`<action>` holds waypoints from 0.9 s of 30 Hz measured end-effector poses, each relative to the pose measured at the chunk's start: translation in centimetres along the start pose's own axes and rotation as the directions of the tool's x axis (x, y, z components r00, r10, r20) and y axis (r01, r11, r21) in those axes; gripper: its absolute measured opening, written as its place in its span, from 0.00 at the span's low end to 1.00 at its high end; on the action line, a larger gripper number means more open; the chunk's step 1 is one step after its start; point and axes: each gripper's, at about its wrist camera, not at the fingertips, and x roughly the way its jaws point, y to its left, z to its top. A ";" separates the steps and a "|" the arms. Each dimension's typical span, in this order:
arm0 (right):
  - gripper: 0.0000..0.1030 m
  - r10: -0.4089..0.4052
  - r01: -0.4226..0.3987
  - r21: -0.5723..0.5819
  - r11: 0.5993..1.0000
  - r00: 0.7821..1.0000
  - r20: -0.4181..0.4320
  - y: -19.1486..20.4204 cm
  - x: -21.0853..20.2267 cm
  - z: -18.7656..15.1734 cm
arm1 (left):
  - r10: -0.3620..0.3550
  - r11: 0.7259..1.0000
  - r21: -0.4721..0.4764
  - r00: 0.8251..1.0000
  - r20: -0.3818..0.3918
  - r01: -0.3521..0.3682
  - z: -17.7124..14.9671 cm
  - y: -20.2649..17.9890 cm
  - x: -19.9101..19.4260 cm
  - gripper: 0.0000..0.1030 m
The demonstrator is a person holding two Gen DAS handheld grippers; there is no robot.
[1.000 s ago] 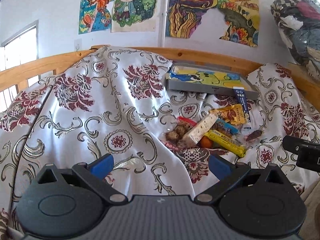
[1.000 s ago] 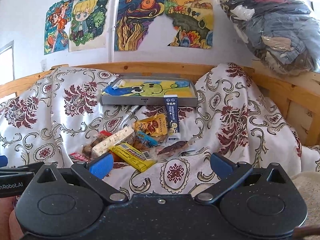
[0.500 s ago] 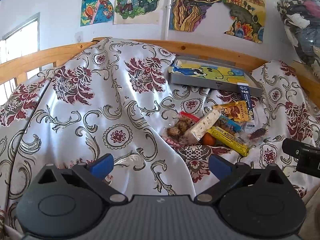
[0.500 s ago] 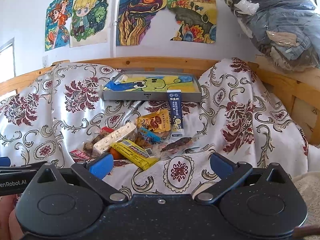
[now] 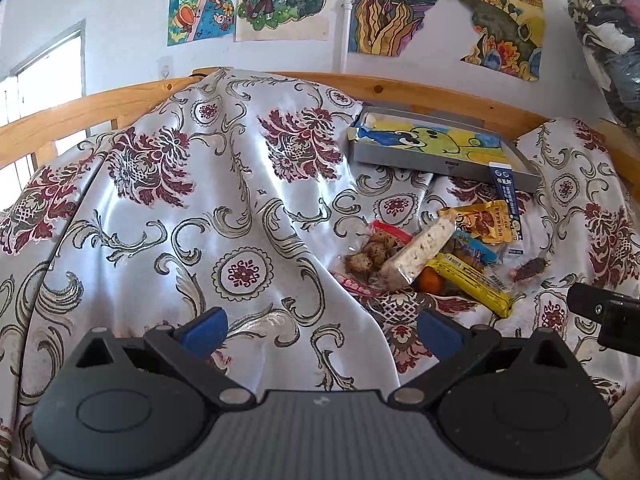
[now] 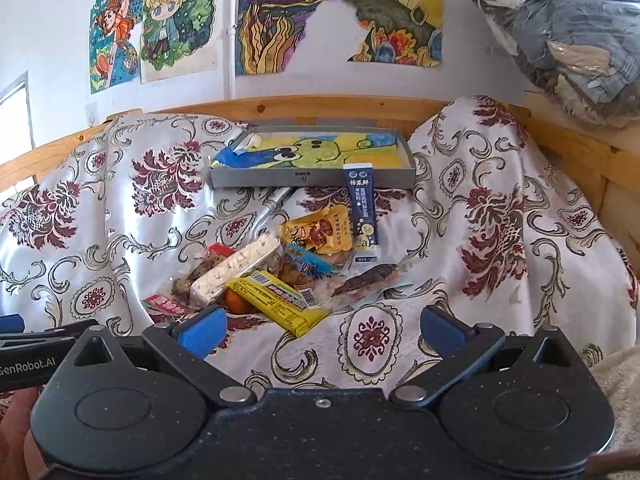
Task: Organize snacks
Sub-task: 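Lower the left tool onto the wrapped white nougat bar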
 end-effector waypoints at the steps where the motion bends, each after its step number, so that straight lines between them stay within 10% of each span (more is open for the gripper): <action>1: 0.99 0.001 -0.001 -0.001 1.000 1.000 -0.004 0.0 0.1 0.1 | 0.002 1.000 -0.001 1.000 -0.002 -0.002 0.1 0.0 0.1 1.00; 13: 0.99 0.101 -0.098 -0.132 0.986 0.995 0.013 0.1 2.7 3.0 | 0.012 1.000 0.020 1.000 -0.015 -0.012 1.8 0.2 2.8 1.00; 27: 0.99 0.259 -0.299 -0.306 0.904 0.952 -0.163 -1.5 11.7 5.7 | -0.073 0.993 0.093 0.996 -0.049 0.077 4.7 -1.6 9.0 1.00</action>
